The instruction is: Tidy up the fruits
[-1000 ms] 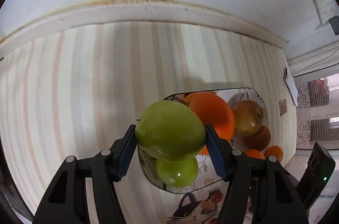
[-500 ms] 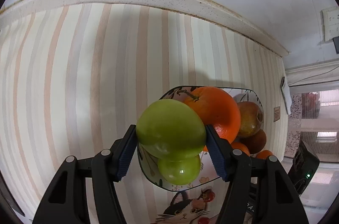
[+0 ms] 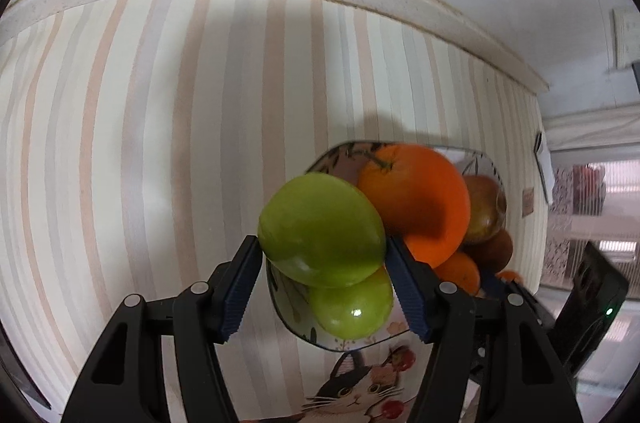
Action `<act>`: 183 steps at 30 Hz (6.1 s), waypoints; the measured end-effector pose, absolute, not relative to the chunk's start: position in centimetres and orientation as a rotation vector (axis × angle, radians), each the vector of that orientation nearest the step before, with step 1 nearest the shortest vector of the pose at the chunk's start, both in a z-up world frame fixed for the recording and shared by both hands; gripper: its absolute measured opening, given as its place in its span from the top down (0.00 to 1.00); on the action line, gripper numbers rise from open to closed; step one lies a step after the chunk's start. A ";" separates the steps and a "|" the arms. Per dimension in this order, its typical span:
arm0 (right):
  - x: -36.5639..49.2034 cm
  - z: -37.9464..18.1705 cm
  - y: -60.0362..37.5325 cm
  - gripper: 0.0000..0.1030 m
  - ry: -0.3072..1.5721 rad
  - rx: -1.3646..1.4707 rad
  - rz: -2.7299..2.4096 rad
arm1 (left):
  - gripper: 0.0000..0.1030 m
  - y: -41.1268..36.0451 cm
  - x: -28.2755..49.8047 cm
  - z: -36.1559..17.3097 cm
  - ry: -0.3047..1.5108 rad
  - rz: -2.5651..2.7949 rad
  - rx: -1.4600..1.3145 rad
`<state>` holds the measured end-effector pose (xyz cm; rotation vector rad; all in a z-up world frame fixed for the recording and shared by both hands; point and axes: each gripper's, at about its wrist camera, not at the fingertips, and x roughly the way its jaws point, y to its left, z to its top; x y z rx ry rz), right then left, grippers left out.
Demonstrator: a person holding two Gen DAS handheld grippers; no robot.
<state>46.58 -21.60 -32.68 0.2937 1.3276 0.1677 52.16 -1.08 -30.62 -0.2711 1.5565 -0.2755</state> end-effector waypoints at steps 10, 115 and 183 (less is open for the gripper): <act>46.2 -30.1 -22.2 0.10 1.289 0.272 0.131 | 0.40 -1.6 50.5 -28.1 1.456 -0.187 -0.168; 27.0 -33.3 -46.6 0.35 1.254 0.615 -0.317 | 0.38 -30.8 38.8 -30.3 1.516 -0.515 0.277; 42.9 -31.0 -31.2 0.17 1.187 0.520 0.061 | 0.39 -11.0 43.8 -28.7 1.366 -0.118 0.006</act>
